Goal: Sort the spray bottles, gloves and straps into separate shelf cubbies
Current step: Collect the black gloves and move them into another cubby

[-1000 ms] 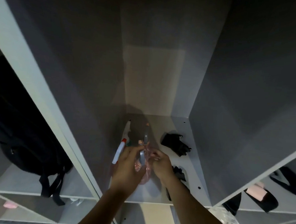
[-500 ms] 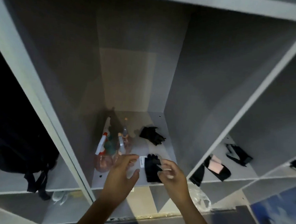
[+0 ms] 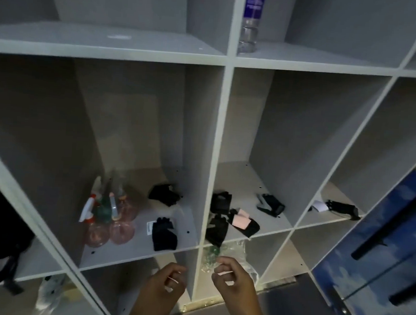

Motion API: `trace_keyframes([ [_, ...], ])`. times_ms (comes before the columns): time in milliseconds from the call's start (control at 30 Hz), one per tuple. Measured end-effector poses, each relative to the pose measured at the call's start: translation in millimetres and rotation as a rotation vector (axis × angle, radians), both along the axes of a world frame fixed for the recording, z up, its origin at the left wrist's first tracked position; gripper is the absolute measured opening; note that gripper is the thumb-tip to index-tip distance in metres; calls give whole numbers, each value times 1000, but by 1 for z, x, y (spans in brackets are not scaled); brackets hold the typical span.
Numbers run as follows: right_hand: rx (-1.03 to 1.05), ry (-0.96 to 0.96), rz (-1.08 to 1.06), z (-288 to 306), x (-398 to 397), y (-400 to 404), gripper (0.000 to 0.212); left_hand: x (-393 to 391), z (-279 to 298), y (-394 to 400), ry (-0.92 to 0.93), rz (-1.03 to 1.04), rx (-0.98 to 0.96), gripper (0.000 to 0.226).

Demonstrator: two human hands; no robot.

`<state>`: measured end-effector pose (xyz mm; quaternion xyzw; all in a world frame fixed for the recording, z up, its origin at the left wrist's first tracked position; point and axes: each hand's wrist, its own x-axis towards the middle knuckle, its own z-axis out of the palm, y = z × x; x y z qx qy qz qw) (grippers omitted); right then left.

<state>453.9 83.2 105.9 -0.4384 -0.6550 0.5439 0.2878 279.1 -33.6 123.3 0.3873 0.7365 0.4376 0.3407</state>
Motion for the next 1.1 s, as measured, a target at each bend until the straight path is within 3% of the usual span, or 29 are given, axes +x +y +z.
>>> trace_keyframes([
  [267,55,5,-5,-17,67,49,30,76,-4,53,-22,63,40,21],
  [500,115,-32,38,-45,72,77,34,77,-31,53,-6,175,4,36],
  [833,358,-147,373,-86,-60,88,37,4,-70,42,143,381,-25,37],
  [1100,557,-253,353,-143,-163,107,41,-84,-109,61,306,303,-37,34],
])
